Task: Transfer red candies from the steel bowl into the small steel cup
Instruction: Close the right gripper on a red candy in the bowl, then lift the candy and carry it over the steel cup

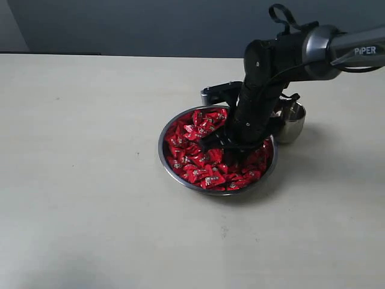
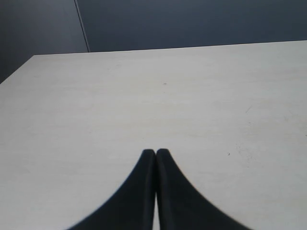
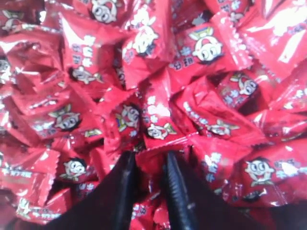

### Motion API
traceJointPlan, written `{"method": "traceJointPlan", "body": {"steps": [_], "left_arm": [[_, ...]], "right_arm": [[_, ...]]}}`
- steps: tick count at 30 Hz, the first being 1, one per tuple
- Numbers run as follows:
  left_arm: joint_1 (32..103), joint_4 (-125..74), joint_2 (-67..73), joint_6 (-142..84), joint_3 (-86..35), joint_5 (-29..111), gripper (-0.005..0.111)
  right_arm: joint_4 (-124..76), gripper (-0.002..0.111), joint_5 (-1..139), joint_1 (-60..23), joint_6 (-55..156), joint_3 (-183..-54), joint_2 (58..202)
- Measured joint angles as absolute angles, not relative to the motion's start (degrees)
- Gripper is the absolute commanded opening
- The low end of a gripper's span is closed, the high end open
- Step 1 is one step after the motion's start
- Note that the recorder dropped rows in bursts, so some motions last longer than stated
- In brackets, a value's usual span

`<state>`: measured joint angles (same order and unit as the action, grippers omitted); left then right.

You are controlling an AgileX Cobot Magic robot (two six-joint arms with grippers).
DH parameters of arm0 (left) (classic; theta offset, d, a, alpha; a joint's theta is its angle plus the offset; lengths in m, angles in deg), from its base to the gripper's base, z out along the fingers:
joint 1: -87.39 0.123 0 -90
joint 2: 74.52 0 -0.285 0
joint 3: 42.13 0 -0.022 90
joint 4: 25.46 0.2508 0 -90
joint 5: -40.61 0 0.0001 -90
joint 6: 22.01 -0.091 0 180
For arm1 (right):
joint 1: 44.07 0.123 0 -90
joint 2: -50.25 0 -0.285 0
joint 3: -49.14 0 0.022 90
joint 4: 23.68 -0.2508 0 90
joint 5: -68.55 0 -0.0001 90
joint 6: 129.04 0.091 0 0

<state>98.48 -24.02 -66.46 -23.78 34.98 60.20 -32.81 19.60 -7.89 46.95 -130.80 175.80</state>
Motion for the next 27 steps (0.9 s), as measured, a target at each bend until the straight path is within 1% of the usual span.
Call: {"method": "traceJointPlan", "body": {"steps": [16, 20, 25, 27], "left_arm": [[98.5, -24.0, -66.5, -23.8, 35.0, 60.2, 0.0], [98.5, -24.0, -66.5, -23.8, 35.0, 60.2, 0.0], [98.5, -24.0, -66.5, -23.8, 35.0, 60.2, 0.0], [98.5, -24.0, -66.5, -23.8, 35.0, 60.2, 0.0]], "right_arm": [[-30.8, -0.001, 19.3, -7.9, 46.8, -130.8, 166.3], [-24.4, -0.001, 19.0, -7.9, 49.6, -131.7, 163.3], [-13.0, -0.001, 17.5, -7.9, 56.4, -136.3, 162.1], [-11.3, -0.001, 16.7, -8.5, 57.7, -138.4, 162.1]]}}
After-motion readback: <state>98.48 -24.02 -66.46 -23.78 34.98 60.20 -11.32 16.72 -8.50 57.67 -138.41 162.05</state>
